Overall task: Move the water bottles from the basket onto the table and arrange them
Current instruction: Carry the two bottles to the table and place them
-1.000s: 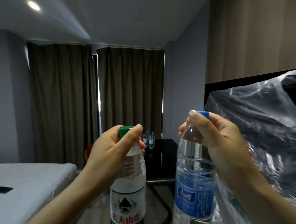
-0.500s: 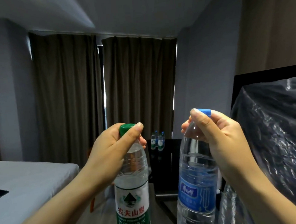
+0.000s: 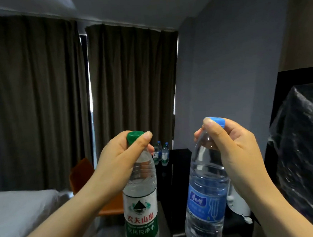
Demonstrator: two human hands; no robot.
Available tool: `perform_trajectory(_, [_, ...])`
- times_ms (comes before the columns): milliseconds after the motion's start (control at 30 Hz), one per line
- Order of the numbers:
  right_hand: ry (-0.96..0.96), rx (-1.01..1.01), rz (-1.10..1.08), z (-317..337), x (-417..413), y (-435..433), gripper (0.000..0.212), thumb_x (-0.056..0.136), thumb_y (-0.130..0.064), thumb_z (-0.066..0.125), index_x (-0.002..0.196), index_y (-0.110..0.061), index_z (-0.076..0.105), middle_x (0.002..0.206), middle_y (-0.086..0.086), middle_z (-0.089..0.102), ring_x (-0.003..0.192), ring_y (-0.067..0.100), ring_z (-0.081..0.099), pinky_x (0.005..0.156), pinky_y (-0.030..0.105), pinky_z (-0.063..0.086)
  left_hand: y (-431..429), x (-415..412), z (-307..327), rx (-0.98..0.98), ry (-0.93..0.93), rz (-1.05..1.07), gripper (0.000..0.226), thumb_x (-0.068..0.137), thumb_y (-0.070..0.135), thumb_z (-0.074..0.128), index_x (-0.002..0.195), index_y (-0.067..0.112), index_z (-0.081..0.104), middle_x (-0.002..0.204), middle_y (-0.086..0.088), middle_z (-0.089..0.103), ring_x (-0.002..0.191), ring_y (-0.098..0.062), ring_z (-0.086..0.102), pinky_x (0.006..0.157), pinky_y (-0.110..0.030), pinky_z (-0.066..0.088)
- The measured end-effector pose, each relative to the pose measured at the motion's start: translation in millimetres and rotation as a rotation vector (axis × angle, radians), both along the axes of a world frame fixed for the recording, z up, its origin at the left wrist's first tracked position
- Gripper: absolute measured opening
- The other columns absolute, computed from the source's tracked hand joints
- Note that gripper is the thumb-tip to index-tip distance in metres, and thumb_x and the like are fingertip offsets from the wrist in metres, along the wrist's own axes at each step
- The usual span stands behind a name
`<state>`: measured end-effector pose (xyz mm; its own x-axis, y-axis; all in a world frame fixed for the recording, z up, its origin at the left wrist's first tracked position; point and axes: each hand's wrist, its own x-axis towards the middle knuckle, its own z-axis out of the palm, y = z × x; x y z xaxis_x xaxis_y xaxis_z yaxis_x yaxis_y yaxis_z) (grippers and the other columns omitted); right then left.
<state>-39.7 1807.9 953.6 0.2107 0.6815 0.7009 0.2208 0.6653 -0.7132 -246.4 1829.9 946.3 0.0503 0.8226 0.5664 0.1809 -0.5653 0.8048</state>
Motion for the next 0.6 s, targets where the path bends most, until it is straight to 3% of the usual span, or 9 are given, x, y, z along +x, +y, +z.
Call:
perform_trajectory(333, [0.009,-0.032,-0.091,-22.0,-15.6,148.2,0.033,0.08,-0.048,0.058,0.08,-0.016,0.069,0.075,-0.002,0.073,0.064,0.005,0.066,0.059,0.011,0.048,164.4,-9.2,-21.3,-0.048,-0.007,-0.036,0.038,0.077,0.052,0.054,0.078,0.017,0.07,0.084,-0.004,0.07,0.082,-0.019,0.067,0.083,-0.049,0.055])
perform_trajectory(600, [-0.005,-0.036,-0.136,-37.4,10.0,286.8,0.026,0.085,-0.046,0.06,0.08,-0.022,0.069,0.078,-0.004,0.073,0.069,0.006,0.067,0.064,0.019,0.05,304.0,9.7,-38.0,-0.039,0.0,-0.045,0.036,0.075,0.052,0.056,0.081,0.019,0.069,0.074,0.001,0.07,0.073,-0.015,0.067,0.07,-0.034,0.054])
